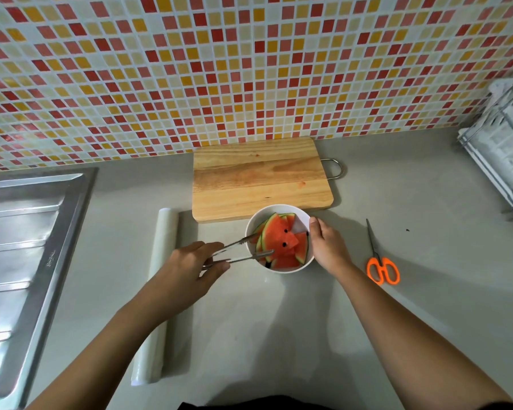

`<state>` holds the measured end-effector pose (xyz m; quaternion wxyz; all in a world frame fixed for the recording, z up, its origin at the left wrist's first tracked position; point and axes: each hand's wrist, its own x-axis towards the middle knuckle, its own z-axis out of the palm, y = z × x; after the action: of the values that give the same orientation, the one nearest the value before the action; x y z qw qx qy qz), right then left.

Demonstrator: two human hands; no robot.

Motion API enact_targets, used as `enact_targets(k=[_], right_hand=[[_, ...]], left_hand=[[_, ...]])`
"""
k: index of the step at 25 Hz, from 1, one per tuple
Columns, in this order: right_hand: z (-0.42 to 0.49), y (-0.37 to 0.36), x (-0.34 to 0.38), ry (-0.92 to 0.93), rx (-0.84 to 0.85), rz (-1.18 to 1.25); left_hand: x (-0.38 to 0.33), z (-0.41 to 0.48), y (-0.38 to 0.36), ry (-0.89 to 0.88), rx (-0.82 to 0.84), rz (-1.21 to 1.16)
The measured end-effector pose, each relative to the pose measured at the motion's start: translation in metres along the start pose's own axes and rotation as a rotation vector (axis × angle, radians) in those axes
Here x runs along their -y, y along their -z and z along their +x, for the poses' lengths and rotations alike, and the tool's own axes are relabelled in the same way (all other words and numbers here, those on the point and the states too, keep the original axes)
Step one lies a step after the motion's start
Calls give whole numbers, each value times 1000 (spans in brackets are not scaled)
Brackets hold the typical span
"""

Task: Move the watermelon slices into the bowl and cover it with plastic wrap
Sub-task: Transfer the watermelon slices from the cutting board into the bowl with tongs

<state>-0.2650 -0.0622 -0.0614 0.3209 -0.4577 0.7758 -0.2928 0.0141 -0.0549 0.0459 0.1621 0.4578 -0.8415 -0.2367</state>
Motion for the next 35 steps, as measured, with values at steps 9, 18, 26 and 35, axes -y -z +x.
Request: enact_targets(k=[9, 18, 26, 35], right_hand=[[0, 1, 1, 0, 8, -5], [-1, 4, 5, -3, 19, -22], [-2, 2, 6, -6, 0, 1], [-1, 1, 6, 11, 6, 17]], left_hand=[[3, -7, -25, -59, -3, 177], [8, 4, -28, -2, -23, 156], [34, 35, -8, 323, -272, -45], [61, 150, -56, 679, -262, -49]])
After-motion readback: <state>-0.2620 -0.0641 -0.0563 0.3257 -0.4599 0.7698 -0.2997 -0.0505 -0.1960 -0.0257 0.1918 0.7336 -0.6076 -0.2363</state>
